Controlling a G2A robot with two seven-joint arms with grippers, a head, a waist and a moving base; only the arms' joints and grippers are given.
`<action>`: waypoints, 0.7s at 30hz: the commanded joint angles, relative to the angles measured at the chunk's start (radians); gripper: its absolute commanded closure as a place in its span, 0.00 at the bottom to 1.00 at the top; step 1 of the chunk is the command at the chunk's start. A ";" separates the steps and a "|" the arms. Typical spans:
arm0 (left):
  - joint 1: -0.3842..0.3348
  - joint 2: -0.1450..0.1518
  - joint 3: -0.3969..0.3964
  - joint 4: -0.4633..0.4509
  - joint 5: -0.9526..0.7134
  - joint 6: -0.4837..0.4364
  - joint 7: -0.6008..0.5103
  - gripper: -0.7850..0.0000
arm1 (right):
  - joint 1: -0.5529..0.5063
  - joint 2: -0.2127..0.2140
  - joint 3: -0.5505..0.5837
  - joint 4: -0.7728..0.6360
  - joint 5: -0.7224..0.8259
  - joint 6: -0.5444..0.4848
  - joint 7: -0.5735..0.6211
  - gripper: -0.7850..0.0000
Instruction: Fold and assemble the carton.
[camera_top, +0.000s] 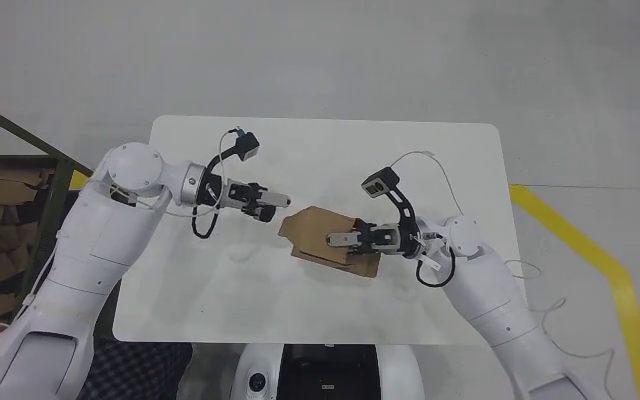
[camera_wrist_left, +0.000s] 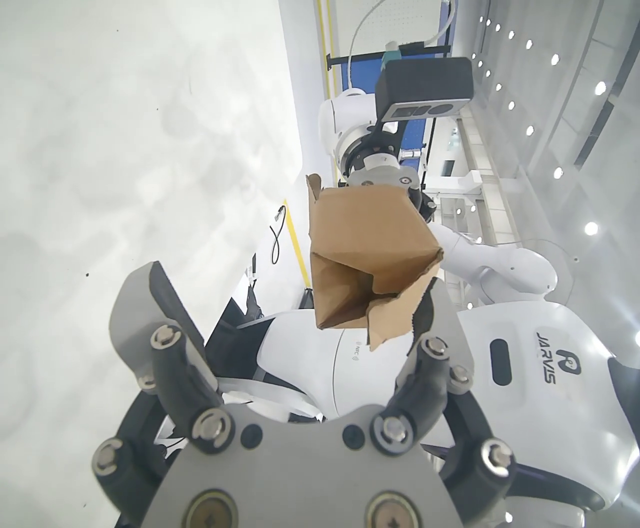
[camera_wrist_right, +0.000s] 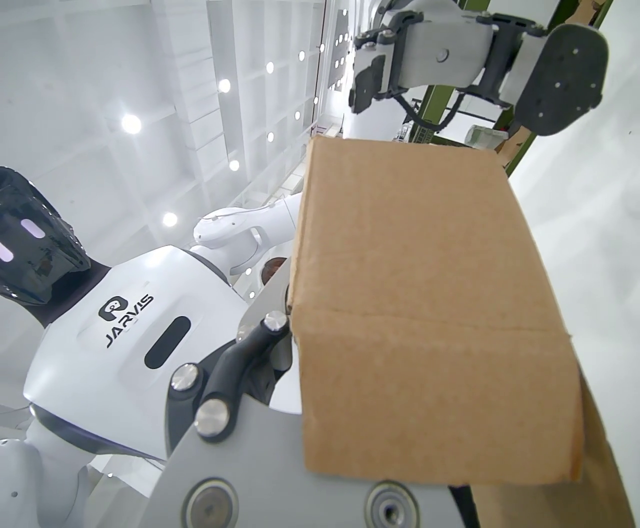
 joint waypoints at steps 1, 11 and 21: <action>0.009 0.003 -0.004 -0.023 0.020 -0.005 -0.004 0.00 | 0.003 0.000 0.003 0.004 0.007 -0.003 0.006 1.00; 0.034 0.009 0.007 -0.094 0.069 -0.020 -0.013 0.00 | 0.002 -0.001 0.016 0.018 0.031 -0.012 -0.006 1.00; 0.010 0.001 0.060 -0.095 0.101 0.027 -0.003 0.00 | -0.002 -0.002 0.020 -0.002 0.037 -0.013 0.005 1.00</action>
